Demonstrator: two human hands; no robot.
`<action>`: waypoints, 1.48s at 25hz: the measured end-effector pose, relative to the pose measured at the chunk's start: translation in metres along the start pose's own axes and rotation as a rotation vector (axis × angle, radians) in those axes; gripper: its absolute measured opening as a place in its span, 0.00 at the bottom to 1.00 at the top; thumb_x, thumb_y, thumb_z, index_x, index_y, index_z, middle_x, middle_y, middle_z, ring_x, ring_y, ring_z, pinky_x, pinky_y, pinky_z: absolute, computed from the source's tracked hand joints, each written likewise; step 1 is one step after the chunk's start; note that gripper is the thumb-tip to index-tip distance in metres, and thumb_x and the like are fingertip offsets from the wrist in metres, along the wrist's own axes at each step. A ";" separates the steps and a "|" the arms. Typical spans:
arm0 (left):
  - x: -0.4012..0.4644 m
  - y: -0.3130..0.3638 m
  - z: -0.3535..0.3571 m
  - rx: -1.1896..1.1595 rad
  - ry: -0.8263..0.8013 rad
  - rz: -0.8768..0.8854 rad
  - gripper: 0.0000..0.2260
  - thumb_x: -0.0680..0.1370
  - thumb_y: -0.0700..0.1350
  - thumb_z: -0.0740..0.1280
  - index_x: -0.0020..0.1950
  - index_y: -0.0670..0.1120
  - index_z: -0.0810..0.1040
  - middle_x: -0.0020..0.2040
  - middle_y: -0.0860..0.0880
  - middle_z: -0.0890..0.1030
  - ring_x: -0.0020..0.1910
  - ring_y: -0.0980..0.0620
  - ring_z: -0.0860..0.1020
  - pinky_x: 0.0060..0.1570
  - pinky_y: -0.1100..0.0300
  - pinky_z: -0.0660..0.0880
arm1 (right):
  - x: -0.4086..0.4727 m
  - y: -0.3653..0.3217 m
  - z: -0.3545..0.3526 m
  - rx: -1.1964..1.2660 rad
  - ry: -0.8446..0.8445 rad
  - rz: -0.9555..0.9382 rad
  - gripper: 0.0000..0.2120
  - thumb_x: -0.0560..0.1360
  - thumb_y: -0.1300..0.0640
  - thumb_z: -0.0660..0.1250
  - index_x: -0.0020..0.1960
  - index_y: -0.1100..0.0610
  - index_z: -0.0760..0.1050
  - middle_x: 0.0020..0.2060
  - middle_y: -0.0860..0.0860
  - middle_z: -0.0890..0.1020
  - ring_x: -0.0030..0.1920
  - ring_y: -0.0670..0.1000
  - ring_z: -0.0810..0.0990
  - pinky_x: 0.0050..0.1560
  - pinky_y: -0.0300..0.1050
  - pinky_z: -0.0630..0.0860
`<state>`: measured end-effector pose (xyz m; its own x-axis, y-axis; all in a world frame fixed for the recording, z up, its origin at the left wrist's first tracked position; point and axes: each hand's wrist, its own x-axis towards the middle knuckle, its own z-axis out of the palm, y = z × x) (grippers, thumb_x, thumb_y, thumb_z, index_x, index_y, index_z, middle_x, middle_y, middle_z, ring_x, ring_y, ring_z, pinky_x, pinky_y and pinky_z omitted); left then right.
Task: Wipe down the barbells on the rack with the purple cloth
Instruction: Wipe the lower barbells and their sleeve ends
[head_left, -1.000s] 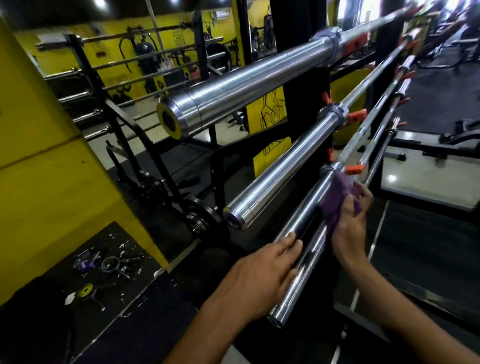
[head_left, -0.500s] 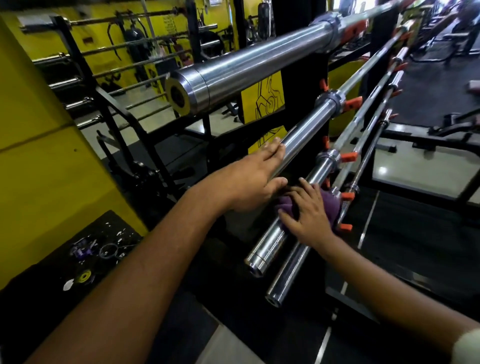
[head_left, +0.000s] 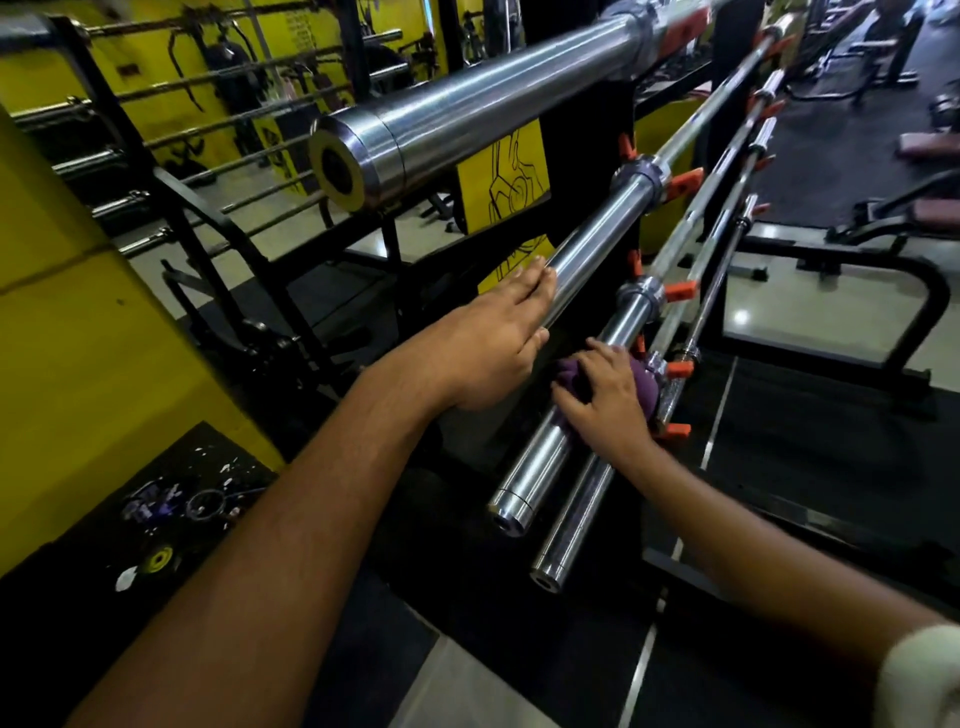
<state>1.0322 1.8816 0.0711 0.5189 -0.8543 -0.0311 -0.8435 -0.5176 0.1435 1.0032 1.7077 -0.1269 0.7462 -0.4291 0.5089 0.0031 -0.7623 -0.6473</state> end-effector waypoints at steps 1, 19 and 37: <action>0.000 -0.001 0.001 -0.002 0.005 -0.001 0.27 0.86 0.48 0.50 0.82 0.47 0.42 0.82 0.51 0.38 0.79 0.57 0.40 0.76 0.61 0.41 | -0.019 -0.010 0.005 0.012 -0.007 -0.057 0.20 0.72 0.45 0.67 0.56 0.58 0.80 0.58 0.53 0.80 0.70 0.50 0.68 0.76 0.64 0.58; -0.004 -0.001 0.000 -0.092 0.013 -0.011 0.26 0.87 0.48 0.51 0.82 0.47 0.43 0.82 0.52 0.40 0.79 0.59 0.41 0.70 0.65 0.42 | -0.019 -0.016 -0.031 0.107 -0.255 -0.072 0.33 0.76 0.33 0.60 0.70 0.55 0.73 0.66 0.51 0.76 0.69 0.52 0.72 0.74 0.58 0.65; -0.004 0.001 0.002 -0.043 0.051 -0.032 0.26 0.87 0.49 0.51 0.82 0.48 0.44 0.82 0.53 0.41 0.80 0.58 0.45 0.75 0.59 0.48 | -0.063 -0.067 0.001 -0.186 -0.286 -0.289 0.21 0.73 0.41 0.61 0.53 0.56 0.79 0.52 0.52 0.83 0.60 0.55 0.78 0.75 0.61 0.60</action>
<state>1.0291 1.8846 0.0690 0.5529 -0.8331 0.0143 -0.8202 -0.5412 0.1854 0.9569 1.7863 -0.1165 0.8864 -0.0544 0.4597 0.1382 -0.9167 -0.3750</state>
